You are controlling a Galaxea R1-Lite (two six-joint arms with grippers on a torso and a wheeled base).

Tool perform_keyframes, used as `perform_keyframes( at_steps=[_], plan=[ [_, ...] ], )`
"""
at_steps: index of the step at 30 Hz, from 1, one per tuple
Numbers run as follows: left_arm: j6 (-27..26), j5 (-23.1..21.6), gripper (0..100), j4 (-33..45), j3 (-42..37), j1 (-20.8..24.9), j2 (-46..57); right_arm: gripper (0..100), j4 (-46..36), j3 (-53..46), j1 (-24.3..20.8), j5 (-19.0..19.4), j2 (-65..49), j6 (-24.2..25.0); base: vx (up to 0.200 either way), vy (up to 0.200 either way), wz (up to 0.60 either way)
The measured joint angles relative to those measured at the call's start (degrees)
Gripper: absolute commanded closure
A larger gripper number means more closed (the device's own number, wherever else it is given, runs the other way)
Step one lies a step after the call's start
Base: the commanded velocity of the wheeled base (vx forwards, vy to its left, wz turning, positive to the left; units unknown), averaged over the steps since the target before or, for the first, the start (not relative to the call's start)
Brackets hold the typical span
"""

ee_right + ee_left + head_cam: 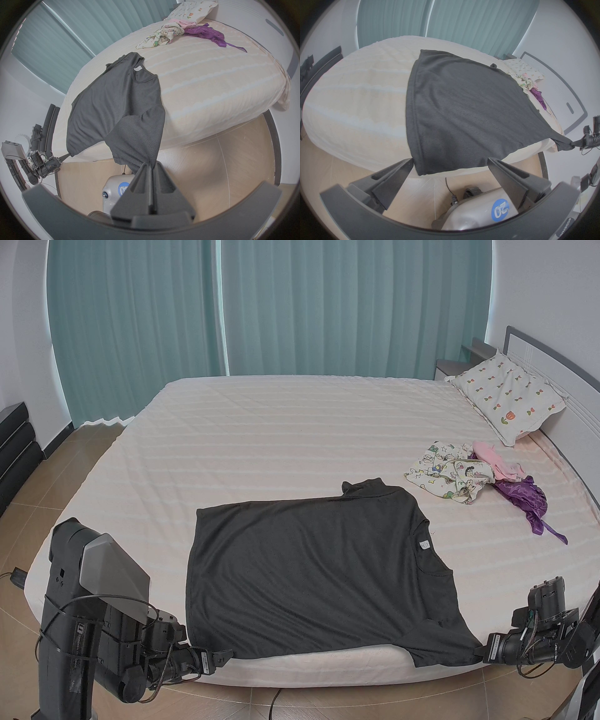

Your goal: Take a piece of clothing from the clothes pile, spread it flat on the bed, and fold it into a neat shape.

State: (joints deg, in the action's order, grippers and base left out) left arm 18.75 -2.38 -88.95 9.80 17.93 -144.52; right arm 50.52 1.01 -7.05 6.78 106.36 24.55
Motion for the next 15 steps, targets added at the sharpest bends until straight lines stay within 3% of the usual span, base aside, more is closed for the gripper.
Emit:
perform_keyframes(
  at_steps=[8,15],
  plan=[
    [0.05,-4.02,0,0.0,1.66,-2.11,-0.2,100,0.06,0.0,-0.12,-0.09,-0.24,0.0,0.0,0.0,0.0],
    [-0.17,-4.16,0,-0.02,1.57,-3.69,-0.63,100,-0.07,0.0,-0.22,-0.07,-0.9,0.11,0.0,0.0,0.0]
  ],
)
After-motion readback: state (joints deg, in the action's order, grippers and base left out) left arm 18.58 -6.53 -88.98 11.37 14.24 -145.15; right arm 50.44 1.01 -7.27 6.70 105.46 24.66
